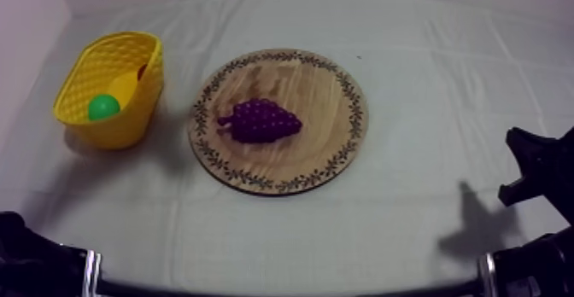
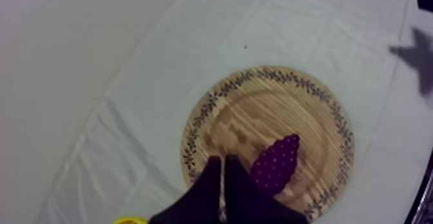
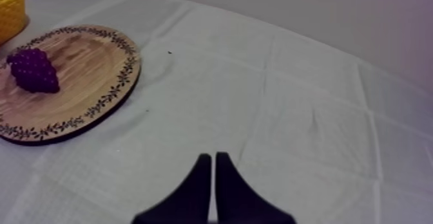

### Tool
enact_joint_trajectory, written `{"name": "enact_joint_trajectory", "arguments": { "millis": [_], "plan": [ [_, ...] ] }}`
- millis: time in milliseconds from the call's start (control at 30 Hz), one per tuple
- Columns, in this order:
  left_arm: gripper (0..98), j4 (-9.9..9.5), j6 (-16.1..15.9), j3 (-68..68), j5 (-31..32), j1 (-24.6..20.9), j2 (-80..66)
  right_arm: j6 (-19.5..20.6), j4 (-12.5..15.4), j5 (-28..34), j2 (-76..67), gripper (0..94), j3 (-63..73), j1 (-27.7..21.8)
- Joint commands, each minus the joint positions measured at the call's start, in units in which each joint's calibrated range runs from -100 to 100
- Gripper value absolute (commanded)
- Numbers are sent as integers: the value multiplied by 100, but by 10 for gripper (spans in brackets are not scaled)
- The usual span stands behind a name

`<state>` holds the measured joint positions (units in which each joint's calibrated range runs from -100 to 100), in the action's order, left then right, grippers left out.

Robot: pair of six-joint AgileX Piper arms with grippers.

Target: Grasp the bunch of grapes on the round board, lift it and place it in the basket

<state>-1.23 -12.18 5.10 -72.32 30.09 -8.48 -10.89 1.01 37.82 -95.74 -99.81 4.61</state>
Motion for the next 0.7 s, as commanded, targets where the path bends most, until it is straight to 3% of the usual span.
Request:
{"name": "enact_joint_trajectory", "arguments": {
  "millis": [0, 367, 500, 667],
  "plan": [
    [0, 4, -53, 121, -5, 24, 12, -2, -1, 0, -1, 4, 3, -2],
    [27, 53, -182, 340, -27, 86, 81, -2, -1, 0, -1, 4, 3, -2],
    [147, 34, -57, 330, -43, 85, 69, -2, -1, 0, -1, 4, 3, -2],
    [377, -19, 58, 355, -101, 34, 61, -2, -1, 0, -1, 4, 3, -2]
  ]
}}
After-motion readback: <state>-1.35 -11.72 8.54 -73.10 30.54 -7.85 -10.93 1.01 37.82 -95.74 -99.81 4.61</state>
